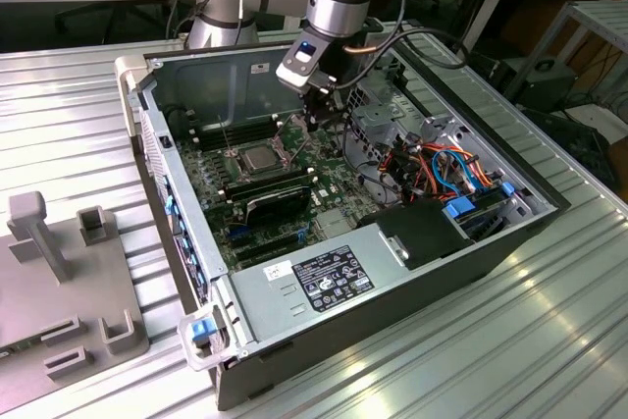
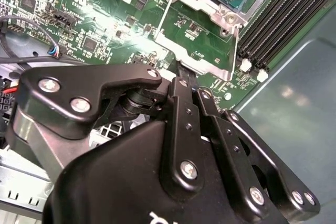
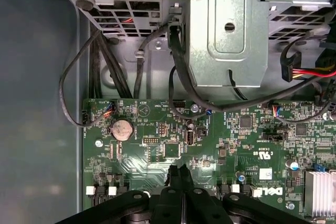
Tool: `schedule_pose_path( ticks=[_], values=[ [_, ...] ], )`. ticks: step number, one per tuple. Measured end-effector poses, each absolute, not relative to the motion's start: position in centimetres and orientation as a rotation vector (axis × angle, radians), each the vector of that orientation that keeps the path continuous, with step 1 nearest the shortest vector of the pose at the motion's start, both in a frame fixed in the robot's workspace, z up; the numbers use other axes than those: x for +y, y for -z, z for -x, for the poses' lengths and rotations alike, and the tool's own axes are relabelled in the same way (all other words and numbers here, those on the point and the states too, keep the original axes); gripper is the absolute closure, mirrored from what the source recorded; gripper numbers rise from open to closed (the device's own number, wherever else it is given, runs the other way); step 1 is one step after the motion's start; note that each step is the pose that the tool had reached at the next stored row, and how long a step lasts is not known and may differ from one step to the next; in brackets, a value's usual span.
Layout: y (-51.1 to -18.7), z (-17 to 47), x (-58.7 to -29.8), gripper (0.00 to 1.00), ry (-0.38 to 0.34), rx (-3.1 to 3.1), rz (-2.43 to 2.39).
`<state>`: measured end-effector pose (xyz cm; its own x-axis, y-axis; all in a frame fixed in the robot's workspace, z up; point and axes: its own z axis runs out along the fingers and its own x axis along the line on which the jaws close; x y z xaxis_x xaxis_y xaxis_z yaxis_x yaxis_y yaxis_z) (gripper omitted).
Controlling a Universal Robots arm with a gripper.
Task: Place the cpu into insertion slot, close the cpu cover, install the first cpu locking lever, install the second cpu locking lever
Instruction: 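Close the cpu cover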
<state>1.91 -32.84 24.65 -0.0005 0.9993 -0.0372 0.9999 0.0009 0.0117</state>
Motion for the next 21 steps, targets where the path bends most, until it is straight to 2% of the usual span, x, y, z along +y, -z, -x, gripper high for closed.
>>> schedule_pose_path(
  ticks=[21],
  values=[
    [-24.5, 0.0, -32.8, 0.89, 0.028, 2.198, -2.196]
  ],
)
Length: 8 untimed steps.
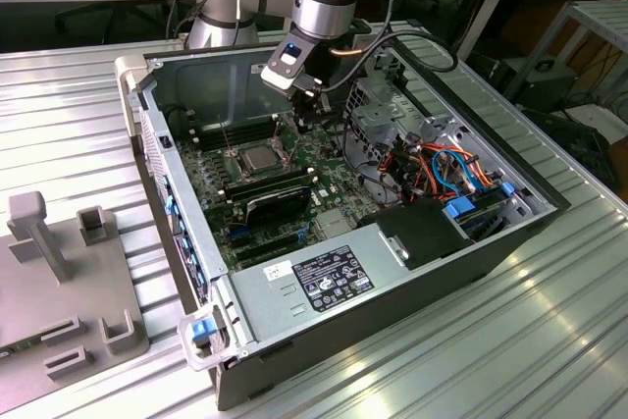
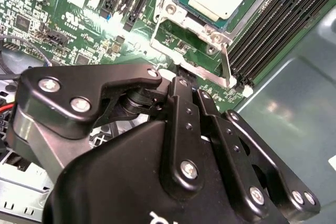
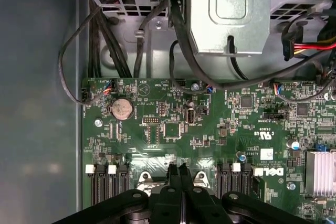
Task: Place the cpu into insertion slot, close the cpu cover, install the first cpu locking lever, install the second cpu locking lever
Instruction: 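Close the cpu cover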
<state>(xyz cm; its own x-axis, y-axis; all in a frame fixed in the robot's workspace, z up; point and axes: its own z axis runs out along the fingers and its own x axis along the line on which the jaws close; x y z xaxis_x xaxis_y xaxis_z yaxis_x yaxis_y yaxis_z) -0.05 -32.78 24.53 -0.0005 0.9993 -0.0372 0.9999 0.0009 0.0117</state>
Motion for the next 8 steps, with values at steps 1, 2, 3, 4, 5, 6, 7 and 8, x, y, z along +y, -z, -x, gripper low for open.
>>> schedule_pose_path(
  ticks=[1, 2, 3, 4, 5, 6, 7, 8],
  values=[
    [-24.5, 0.1, -32.8, 0.89, 0.028, 2.198, -2.196],
    [-24.5, 0.2, -32.8, 0.89, 0.028, 2.198, -2.196],
    [-24.5, 0.4, -32.8, 0.89, 0.028, 2.198, -2.196],
    [-24.5, 0.8, -32.7, 0.89, 0.028, 2.198, -2.196],
    [-24.4, 1.0, -32.7, 0.89, 0.028, 2.198, -2.196],
    [-24.4, 1.1, -32.7, 0.89, 0.028, 2.198, -2.196],
    [-24.4, 1.2, -32.7, 0.89, 0.028, 2.198, -2.196],
    [-24.4, 1.3, -32.7, 0.89, 0.028, 2.198, -2.196]
  ],
)
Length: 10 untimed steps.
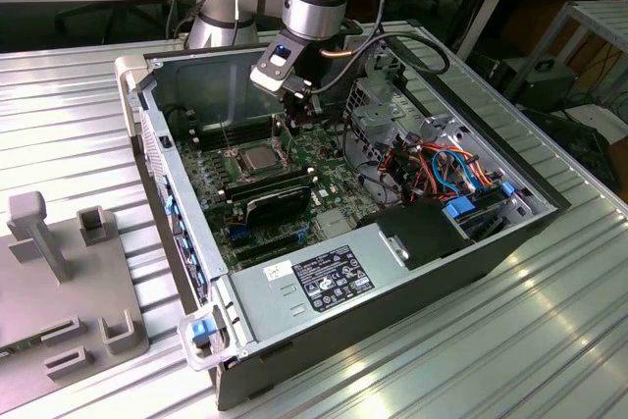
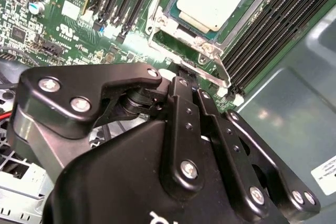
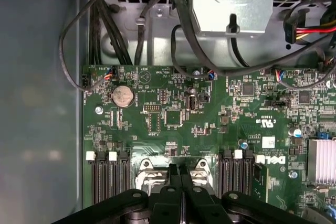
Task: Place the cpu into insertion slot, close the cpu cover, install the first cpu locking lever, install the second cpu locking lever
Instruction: 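Close the cpu cover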
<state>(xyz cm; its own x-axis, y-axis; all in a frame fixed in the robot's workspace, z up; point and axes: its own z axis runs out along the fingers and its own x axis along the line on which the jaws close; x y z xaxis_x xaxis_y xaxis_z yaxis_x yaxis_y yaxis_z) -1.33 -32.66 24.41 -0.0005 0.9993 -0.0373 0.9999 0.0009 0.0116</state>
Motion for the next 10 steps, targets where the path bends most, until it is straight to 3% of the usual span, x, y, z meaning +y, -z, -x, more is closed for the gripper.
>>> schedule_pose_path(
  ticks=[10],
  values=[
    [-24.35, 1.86, -32.64, 0.89, 0.028, 2.198, -2.196]
  ],
)
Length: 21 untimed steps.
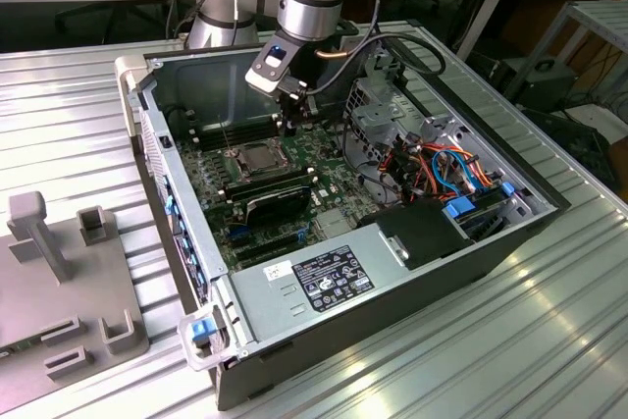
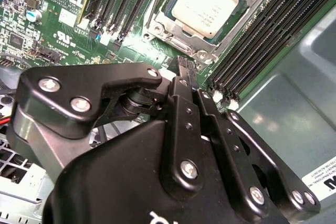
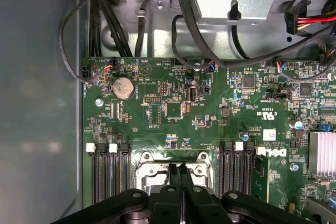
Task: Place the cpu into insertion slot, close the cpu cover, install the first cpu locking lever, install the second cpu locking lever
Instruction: 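Close the cpu cover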
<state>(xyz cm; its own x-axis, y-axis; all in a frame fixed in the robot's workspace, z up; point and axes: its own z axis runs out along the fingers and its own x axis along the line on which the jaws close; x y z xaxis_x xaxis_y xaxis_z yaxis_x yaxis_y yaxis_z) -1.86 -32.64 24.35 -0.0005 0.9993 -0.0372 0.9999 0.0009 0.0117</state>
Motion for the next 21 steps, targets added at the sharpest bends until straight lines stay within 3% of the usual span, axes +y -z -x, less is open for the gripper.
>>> schedule_pose_path(
  ticks=[21],
  values=[
    [-24.0, 3.8, -32.9, 0.89, 0.028, 2.198, -2.196]
  ],
)
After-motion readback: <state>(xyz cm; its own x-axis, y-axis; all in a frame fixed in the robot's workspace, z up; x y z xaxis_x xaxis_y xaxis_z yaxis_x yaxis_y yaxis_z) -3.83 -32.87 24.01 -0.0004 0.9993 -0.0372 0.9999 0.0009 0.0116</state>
